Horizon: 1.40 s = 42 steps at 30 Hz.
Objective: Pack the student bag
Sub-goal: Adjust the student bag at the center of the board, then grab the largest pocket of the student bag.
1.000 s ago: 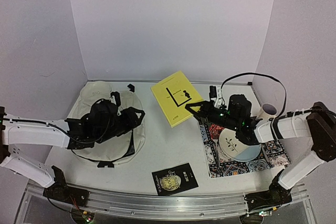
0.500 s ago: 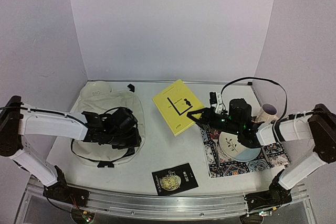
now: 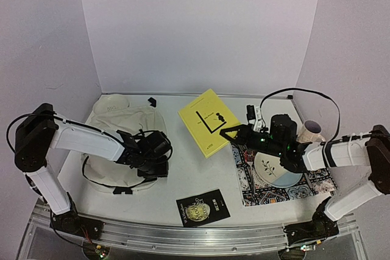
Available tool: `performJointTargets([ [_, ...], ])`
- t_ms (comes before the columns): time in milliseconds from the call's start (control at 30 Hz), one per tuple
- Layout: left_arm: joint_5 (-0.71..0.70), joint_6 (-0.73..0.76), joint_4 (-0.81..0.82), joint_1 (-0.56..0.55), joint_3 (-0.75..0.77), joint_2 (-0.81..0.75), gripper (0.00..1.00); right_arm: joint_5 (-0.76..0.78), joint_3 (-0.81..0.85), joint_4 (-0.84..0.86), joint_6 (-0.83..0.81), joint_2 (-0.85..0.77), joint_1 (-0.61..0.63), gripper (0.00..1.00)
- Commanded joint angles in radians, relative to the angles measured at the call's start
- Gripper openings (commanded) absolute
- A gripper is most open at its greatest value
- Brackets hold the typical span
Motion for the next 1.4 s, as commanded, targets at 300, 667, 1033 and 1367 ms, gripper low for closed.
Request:
performJointTargets([
  [300, 0.124, 0.107, 0.044, 0.005, 0.318, 0.151, 0.0, 0.052, 0.005, 0.055, -0.088, -0.099, 0.003, 0.0],
  [667, 0.208, 0.183, 0.069, 0.048, 0.795, 0.443, 0.03, 0.25, 0.016, -0.221, -0.193, -0.291, 0.003, 0.0],
  [1033, 0.131, 0.366, 0.023, 0.125, 0.817, 0.427, 0.38, 0.328, 0.01, -0.343, -0.22, -0.372, 0.003, 0.0],
  [1367, -0.061, 0.507, -0.099, -0.027, 0.525, 0.156, 0.67, 0.393, 0.023, -0.437, -0.25, -0.38, 0.003, 0.0],
])
